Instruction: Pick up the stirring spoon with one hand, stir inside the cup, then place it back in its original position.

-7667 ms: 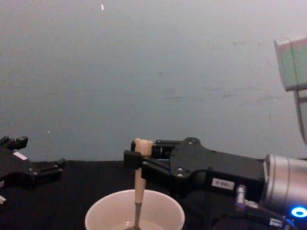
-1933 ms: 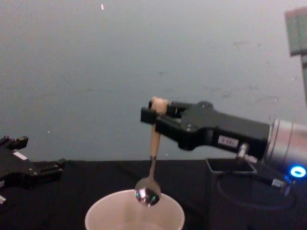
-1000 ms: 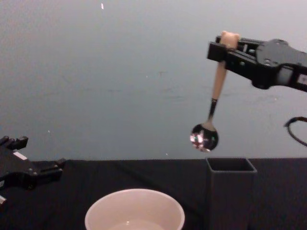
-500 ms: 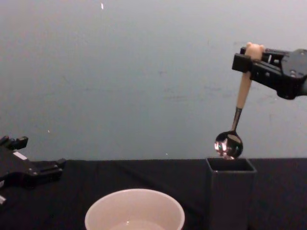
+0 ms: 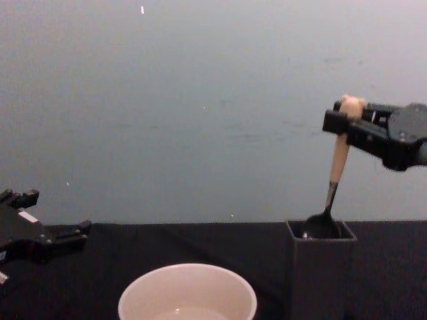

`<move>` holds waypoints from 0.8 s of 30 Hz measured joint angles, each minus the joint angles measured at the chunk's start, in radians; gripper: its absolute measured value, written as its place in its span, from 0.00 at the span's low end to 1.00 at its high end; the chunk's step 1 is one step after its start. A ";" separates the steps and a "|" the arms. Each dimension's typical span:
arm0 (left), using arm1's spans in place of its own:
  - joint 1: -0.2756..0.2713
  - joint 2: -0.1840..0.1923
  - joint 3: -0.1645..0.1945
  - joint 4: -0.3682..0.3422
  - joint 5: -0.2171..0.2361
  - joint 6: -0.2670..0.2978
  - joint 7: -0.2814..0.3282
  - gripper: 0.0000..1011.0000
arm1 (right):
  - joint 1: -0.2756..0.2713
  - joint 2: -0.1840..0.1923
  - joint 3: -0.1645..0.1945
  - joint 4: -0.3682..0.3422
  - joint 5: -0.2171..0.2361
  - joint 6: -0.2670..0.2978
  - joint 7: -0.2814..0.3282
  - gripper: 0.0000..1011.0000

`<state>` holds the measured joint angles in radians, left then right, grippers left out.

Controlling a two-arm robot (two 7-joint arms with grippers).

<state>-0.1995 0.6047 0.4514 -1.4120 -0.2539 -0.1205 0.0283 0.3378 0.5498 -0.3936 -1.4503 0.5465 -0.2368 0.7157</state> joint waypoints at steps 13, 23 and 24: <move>0.000 0.000 0.000 0.000 0.000 0.000 0.000 0.99 | 0.002 -0.045 -0.038 0.079 -0.039 0.035 -0.028 0.21; 0.000 0.000 0.000 0.000 0.000 0.000 0.000 0.99 | 0.001 -0.067 -0.051 0.120 -0.042 0.062 -0.036 0.21; 0.000 0.000 0.000 0.000 0.000 0.000 0.000 0.99 | 0.001 -0.068 -0.051 0.123 -0.042 0.064 -0.036 0.21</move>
<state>-0.1995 0.6047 0.4514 -1.4120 -0.2539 -0.1205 0.0283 0.3390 0.4818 -0.4449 -1.3278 0.5040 -0.1731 0.6796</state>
